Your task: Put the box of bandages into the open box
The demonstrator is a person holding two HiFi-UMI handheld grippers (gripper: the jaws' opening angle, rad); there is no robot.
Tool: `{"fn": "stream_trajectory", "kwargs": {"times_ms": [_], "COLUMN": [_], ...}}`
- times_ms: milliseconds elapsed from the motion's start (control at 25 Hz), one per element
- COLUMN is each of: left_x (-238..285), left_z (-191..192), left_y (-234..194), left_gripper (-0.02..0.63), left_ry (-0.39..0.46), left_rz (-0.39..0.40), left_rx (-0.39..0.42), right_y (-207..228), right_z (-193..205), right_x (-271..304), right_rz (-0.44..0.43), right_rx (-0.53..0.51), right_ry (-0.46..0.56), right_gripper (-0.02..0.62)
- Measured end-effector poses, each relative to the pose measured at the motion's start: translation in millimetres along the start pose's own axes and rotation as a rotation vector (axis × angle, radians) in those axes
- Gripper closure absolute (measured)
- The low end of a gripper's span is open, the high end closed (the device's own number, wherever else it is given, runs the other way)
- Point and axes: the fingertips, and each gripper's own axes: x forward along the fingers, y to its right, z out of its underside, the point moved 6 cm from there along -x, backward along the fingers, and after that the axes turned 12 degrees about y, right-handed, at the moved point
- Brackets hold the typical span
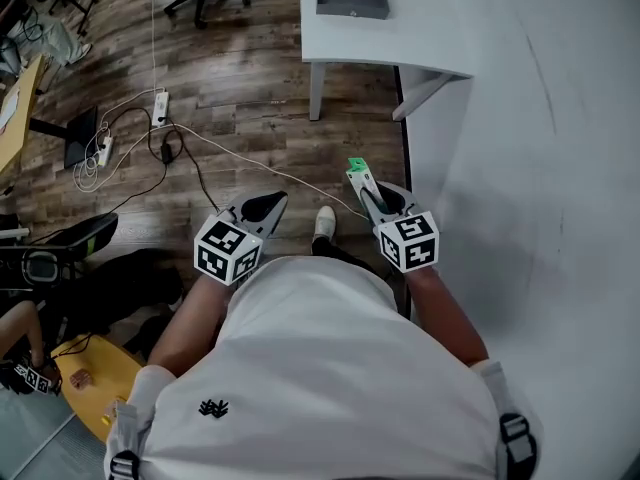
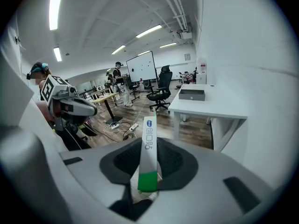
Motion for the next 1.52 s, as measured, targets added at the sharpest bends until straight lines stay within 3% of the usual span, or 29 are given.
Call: {"fn": "stream_trajectory", "kwargs": {"times_ms": [440, 640, 920, 1280, 1520], "left_x": [89, 106, 121, 143, 145], "left_z": [-32, -43, -55, -94, -101], "left_y": [-12, -25, -66, -133, -171], "left_gripper": [0.598, 0.597, 0.598, 0.598, 0.598], "left_ry": [-0.029, -0.020, -0.021, 0.008, 0.020], "left_rz": [0.012, 0.022, 0.051, 0.128, 0.161], "left_rx": [0.050, 0.015, -0.007, -0.021, -0.038], "right_y": [83, 99, 110, 129, 141], "right_z": [-11, -14, -34, -91, -120], "right_x": [27, 42, 72, 123, 151], "right_rz": [-0.007, 0.004, 0.041, 0.126, 0.175], "right_rx": [-0.018, -0.031, -0.025, -0.019, -0.026], "right_ry": [-0.011, -0.027, -0.036, -0.027, -0.022], "right_gripper": [0.503, 0.503, 0.503, 0.503, 0.503]}}
